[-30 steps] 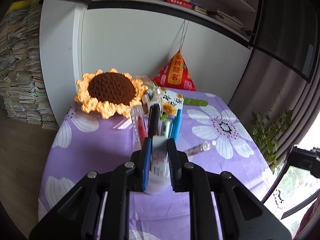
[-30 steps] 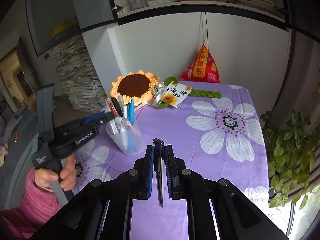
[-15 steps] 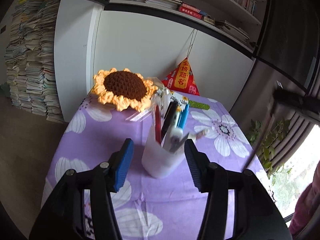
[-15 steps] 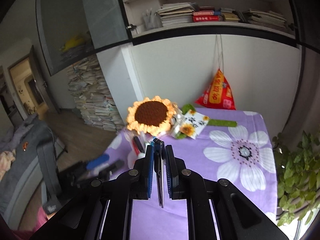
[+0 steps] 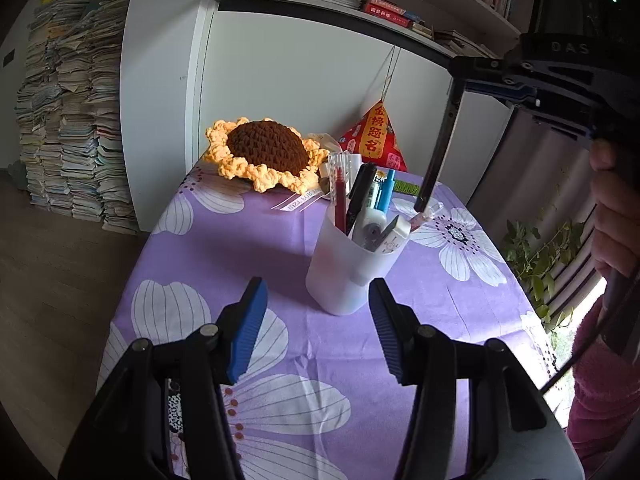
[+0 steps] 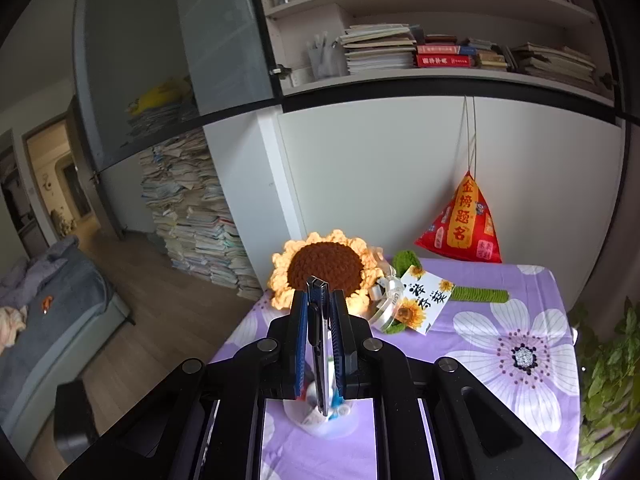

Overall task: Organize stationery
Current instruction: 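Lower the black pen into the cup and open the right tool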

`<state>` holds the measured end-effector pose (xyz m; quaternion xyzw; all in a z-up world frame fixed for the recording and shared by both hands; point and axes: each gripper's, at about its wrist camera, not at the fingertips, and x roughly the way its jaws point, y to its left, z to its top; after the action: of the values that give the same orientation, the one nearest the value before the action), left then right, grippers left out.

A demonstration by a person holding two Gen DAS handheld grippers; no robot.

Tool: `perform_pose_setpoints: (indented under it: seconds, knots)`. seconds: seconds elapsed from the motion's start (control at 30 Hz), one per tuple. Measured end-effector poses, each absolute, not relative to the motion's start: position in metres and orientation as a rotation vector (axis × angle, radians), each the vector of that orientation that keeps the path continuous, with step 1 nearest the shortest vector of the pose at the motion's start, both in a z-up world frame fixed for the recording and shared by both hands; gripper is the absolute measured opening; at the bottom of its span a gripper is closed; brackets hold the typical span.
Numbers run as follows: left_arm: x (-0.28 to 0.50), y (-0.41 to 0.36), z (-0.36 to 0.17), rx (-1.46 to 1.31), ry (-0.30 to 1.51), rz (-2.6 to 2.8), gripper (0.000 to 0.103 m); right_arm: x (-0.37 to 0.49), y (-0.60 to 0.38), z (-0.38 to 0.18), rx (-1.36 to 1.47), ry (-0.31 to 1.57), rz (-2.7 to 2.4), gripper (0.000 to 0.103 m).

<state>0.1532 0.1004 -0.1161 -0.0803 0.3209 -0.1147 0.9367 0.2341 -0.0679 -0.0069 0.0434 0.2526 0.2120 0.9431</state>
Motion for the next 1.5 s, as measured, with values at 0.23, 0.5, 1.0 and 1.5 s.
perform_pose_setpoints:
  seconds: [0.23,0.5,1.0,1.5]
  knots:
    - [0.157,0.104,-0.121,-0.175,0.675,-0.243,0.051,0.250,-0.067,-0.023,0.082,0.480,0.382,0.012]
    - [0.163,0.103,-0.126,-0.183,0.694,-0.257,0.051,0.260,-0.066,-0.056,0.080,0.580,0.407,0.012]
    - [0.166,0.093,-0.123,-0.173,0.697,-0.283,0.053,0.248,-0.058,-0.090,0.012,0.690,0.433,0.012]
    - [0.162,0.071,-0.109,-0.116,0.660,-0.290,0.065,0.219,-0.092,-0.066,0.051,0.632,0.395,0.029]
